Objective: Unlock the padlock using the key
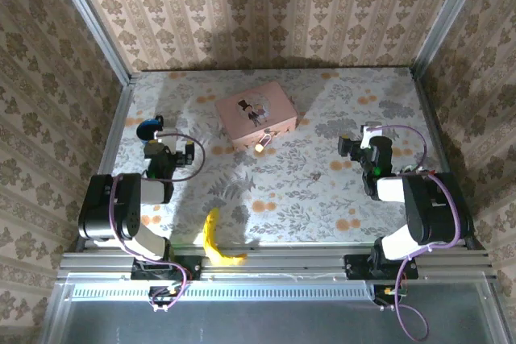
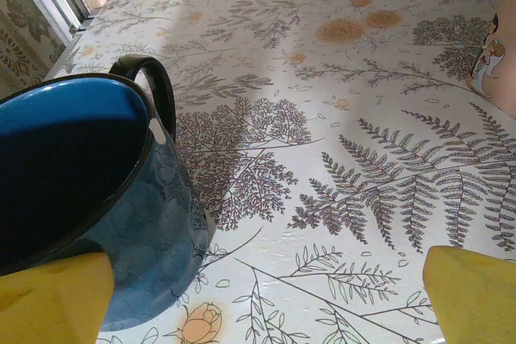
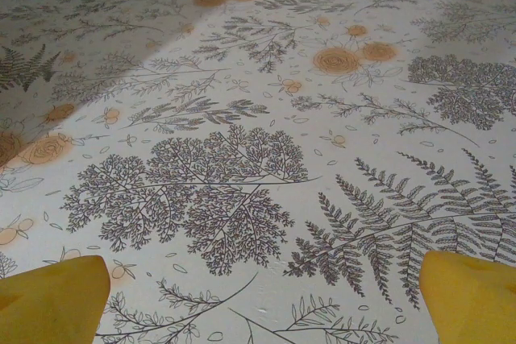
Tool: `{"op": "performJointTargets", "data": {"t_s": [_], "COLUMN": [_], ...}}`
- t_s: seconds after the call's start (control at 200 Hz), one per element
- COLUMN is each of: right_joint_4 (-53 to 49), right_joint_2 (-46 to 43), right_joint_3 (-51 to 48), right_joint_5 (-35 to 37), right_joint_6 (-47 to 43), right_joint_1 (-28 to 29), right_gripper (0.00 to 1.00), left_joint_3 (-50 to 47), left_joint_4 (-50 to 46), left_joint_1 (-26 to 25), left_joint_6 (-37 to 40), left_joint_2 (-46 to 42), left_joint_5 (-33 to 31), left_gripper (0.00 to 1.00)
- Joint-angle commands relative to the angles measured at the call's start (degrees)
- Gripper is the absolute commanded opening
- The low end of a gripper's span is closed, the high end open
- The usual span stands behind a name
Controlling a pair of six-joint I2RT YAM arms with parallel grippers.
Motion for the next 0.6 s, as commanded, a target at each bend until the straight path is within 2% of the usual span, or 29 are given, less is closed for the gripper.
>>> {"op": "performJointTargets", "data": {"t_s": [0.0, 0.595], "right_joint_4": [1.62, 1.62], "right_joint_2": [0.78, 0.78], "right_joint_3": [1.17, 1.1], "right_joint_5": [-0.73, -0.72], "right_joint_6": [-0.88, -0.85], "right_joint_1": [0.39, 0.39], "right_gripper": [1.0, 1.0], "left_joint_3": [1.47, 1.82], "left_joint_4": [2.3, 1.6], "left_joint_1": [0.66, 1.48], "left_joint_6": [0.07, -0.75], "left_joint_2": [0.63, 0.64], "left_joint_5": [0.46, 1.37], "left_gripper": [1.0, 1.0]}}
